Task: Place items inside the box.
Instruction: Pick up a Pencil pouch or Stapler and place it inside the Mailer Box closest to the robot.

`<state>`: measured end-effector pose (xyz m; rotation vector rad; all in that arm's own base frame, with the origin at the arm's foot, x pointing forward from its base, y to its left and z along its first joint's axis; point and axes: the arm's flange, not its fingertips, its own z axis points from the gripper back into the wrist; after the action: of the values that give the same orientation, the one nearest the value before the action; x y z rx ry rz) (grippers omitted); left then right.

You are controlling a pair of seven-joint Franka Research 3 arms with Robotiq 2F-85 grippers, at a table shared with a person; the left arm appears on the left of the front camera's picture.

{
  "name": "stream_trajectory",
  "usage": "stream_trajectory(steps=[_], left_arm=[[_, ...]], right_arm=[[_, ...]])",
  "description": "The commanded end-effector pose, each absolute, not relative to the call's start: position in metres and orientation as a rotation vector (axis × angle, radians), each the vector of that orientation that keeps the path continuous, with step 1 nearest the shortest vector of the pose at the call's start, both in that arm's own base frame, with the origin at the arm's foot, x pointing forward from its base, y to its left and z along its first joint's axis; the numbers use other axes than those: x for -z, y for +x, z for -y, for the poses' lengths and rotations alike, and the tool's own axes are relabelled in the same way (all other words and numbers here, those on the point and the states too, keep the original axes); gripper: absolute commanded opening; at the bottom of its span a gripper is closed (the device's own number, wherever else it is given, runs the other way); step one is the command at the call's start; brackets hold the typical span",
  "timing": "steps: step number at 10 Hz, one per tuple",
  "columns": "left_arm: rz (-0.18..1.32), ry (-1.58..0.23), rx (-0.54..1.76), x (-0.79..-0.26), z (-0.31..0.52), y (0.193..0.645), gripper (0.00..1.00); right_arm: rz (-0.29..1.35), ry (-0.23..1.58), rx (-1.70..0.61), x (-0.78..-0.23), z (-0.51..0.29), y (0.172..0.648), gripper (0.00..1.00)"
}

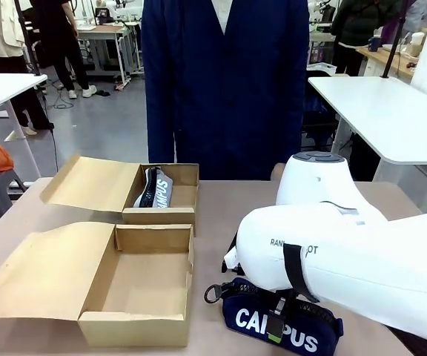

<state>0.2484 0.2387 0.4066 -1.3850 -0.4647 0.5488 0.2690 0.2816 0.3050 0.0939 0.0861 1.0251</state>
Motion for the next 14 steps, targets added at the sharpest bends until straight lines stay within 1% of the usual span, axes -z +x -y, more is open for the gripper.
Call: stream_trajectory(steps=[1, 2, 7, 10, 12, 13, 14], left_arm=[[0.481, -1.394, -0.530, -0.407, -0.237, 0.247, 1.00], [0.481, -1.394, -0.530, -0.407, -0.237, 0.247, 1.00], [0.481, -1.394, -0.530, -0.407, -0.237, 0.247, 1.00], [0.481, -1.394, -0.530, -0.407, -0.237, 0.247, 1.00], [0.481, -1.394, -0.530, -0.407, -0.237, 0.247, 1.00], [0.481, -1.394, -0.530, -0.407, -0.237, 0.247, 1.00], [0.481, -1.394, -0.530, -0.407, -0.237, 0.247, 1.00]], right_arm=[[-0.107, 0.106, -1.024, -0.309, -0.281, 0.269, 0.38], [-0.106, 0.112, -1.022, -0.309, -0.280, 0.268, 0.00], [-0.144, 0.140, -1.001, -0.311, -0.275, 0.269, 0.00], [-0.141, 0.206, -0.899, -0.339, -0.257, 0.266, 0.00], [-0.196, 0.327, -0.686, -0.396, -0.231, 0.240, 0.00], [-0.245, 0.380, -0.537, -0.416, -0.218, 0.220, 0.00], [-0.291, 0.385, -0.410, -0.425, -0.204, 0.201, 0.00]])
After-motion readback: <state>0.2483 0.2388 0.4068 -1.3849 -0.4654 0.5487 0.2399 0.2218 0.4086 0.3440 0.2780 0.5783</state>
